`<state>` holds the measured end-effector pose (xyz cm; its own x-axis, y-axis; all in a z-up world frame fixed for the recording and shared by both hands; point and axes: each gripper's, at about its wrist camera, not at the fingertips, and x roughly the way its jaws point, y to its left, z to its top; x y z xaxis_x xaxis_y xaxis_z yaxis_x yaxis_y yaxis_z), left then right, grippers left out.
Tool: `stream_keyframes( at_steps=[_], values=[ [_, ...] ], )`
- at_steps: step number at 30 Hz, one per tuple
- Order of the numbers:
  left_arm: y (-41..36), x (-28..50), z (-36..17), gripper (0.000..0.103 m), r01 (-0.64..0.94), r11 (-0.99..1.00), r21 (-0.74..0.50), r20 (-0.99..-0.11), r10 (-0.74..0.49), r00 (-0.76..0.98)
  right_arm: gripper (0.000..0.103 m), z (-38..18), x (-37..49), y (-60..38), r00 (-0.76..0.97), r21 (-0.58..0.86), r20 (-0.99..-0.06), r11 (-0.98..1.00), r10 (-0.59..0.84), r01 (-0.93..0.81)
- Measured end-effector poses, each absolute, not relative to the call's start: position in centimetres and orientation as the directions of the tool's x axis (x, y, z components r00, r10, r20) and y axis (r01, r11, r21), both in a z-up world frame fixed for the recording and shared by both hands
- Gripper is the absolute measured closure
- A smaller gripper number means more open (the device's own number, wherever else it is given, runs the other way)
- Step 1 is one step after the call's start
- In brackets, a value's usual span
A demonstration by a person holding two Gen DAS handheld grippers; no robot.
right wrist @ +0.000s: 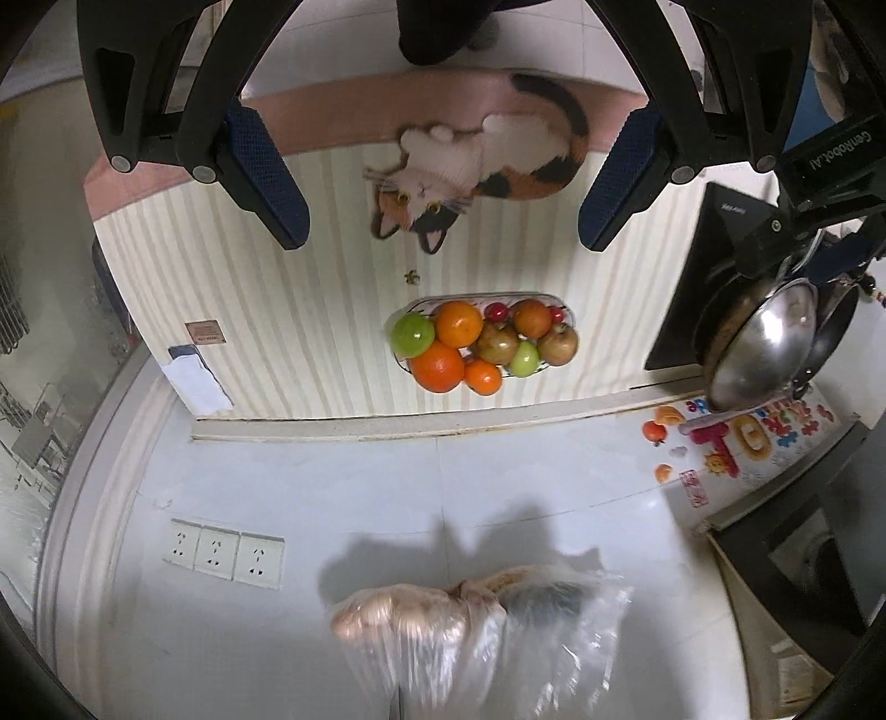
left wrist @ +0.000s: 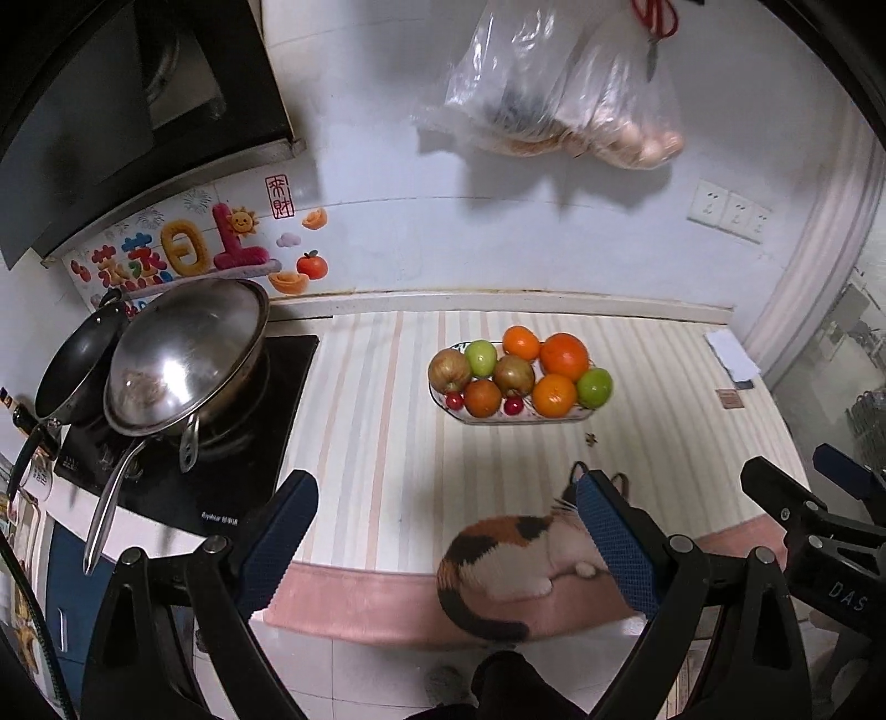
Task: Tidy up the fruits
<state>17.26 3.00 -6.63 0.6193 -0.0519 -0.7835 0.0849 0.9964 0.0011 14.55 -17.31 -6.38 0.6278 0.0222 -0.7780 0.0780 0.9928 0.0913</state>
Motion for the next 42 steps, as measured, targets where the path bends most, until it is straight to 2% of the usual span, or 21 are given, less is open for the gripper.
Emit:
stream_keyframes(
  at_steps=[9, 19, 42],
  values=[
    [2.7, 12.6, -4.1, 0.007, 0.067, 0.998, 0.002, -0.749, -0.043, 0.661, 0.003, -2.3, 8.0, -17.1, 0.701, 0.111, -0.712, 0.993, 0.048, 0.044],
    [1.2, 10.5, -2.6, 0.007, 0.055, 0.998, -0.026, -0.732, -0.056, 0.679, 0.003, 0.2, 5.5, -18.5, 0.725, 0.130, -0.682, 0.992, 0.096, -0.010],
    [2.6, 19.4, -6.9, 0.007, 0.000, 1.000, 0.031, -0.808, 0.025, 0.588, 0.003, -5.3, 16.3, -17.9, 0.643, 0.149, -0.756, 0.989, 0.122, -0.013]
  ],
)
